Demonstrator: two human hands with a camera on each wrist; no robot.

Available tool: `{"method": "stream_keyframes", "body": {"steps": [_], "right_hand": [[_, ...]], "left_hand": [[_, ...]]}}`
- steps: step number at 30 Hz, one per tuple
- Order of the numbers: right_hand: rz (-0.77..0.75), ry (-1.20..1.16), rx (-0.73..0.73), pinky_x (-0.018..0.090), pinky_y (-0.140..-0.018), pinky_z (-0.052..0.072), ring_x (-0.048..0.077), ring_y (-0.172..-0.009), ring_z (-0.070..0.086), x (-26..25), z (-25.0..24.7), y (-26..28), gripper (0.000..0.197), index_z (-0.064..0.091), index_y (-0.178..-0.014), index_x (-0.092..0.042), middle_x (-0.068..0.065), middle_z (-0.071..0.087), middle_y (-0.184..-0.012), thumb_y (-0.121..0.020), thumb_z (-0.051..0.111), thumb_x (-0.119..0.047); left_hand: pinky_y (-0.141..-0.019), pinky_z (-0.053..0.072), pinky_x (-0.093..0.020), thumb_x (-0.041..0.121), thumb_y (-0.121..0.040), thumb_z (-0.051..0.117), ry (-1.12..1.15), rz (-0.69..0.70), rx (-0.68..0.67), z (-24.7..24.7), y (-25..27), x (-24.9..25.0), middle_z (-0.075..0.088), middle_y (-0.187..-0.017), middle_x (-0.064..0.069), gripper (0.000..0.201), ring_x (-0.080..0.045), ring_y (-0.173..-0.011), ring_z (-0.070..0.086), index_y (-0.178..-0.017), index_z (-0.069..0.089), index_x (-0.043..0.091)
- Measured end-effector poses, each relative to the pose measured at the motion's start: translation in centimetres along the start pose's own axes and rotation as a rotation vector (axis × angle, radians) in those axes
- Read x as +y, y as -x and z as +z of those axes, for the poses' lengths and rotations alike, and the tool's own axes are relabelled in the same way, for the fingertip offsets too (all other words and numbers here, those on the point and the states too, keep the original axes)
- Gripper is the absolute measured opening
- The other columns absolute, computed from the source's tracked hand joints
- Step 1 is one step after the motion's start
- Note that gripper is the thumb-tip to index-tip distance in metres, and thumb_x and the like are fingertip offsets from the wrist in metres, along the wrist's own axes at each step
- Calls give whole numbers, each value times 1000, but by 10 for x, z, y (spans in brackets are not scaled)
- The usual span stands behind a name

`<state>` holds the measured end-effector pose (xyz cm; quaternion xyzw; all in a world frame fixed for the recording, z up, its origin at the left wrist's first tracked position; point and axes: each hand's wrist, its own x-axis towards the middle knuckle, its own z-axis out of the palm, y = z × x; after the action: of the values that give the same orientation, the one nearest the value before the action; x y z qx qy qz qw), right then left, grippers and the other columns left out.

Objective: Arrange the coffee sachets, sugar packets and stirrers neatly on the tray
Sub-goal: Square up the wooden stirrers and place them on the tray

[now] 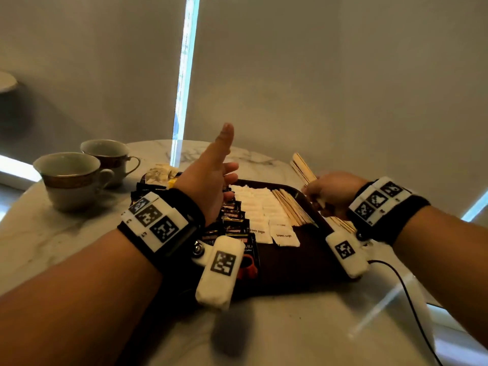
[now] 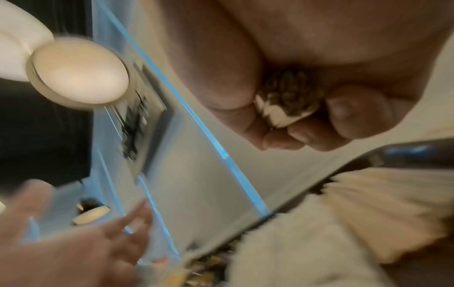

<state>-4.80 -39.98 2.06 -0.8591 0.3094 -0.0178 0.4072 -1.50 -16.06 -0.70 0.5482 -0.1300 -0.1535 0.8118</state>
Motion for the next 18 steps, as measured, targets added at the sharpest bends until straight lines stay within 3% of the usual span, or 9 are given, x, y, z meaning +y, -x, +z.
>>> {"method": "stream_keyframes", "body": {"steps": [2,4,7,10,14,18], "right_hand": [[42,273,26,36,-69,53,22,-70,59,9,1,-22,19,67,-88,-5,11,64,-80,-95,62,-22],[40,533,58,37,-75,58,22,-78,65,13,5,-37,20,70,-91,-9,8,68,-86,-93,64,-28],[25,697,84,29,-65,52,19,-78,64,12,11,-49,19,67,-90,-11,5,66,-86,-90,65,-30],[21,791,30,29,-74,54,22,-92,66,8,15,-57,16,64,-84,-12,5,67,-94,-91,66,-27],[49,744,8,26,-63,48,18,-80,63,3,19,-63,23,64,-79,-17,1,65,-84,-87,70,-37],[110,653,-66,21,-52,46,16,-72,66,2,19,-67,26,68,-89,-13,4,70,-88,-82,76,-37]], "left_hand": [[-72,40,-33,80,-54,50,7,-7,1,-1,0,0,55,-110,-1,111,-15,-93,52,-148,41,23],[-73,40,-34,79,-54,51,8,-11,4,-3,-2,0,56,-110,-1,108,-16,-94,52,-147,43,23],[-74,42,-35,79,-57,52,15,-10,15,-5,-5,-3,57,-112,-3,100,-18,-95,53,-140,48,23],[-71,42,-34,83,-61,56,19,-10,30,-8,-9,-6,58,-111,-4,92,-18,-92,54,-132,53,24],[-71,43,-35,81,-61,57,34,-35,27,-11,-15,-8,60,-108,-5,82,-19,-92,54,-121,56,25],[-67,42,-34,83,-61,61,35,-49,30,-12,-19,-8,58,-108,-6,84,-19,-90,53,-120,56,23]]}}
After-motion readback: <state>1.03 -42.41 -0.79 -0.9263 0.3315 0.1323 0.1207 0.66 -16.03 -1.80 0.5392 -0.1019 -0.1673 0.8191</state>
